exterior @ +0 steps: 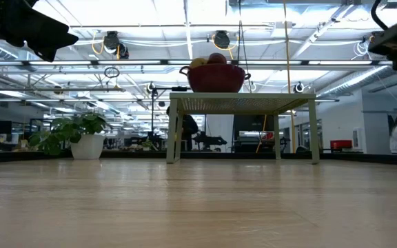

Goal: Pick & Place Fruit
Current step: Put the table knife on the shelf

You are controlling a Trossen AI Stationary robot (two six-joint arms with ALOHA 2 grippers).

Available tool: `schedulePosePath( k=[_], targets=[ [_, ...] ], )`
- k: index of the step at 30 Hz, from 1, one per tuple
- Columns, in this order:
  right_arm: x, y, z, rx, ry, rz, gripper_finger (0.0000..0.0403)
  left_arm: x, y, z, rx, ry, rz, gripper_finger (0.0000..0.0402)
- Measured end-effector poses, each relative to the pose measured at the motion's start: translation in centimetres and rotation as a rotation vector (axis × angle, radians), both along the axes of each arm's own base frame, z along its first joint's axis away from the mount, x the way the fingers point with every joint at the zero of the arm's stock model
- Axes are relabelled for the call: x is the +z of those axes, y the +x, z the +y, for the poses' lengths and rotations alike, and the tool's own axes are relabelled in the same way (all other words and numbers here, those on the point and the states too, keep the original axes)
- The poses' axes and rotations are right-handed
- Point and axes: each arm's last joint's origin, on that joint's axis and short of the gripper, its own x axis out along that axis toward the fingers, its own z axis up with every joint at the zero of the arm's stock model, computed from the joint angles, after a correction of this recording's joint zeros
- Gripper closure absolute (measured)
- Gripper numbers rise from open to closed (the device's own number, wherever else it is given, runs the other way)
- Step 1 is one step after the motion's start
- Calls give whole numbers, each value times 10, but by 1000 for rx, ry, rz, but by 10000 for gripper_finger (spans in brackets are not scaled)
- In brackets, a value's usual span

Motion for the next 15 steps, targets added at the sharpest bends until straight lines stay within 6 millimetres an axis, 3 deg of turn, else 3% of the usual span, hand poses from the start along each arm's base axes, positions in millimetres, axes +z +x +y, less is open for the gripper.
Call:
schedulePosePath(
  k=[15],
  targets=[
    [30,-21,-44,-26,-254,-298,348,5,0,0,3,-15,-55,240]
  ],
)
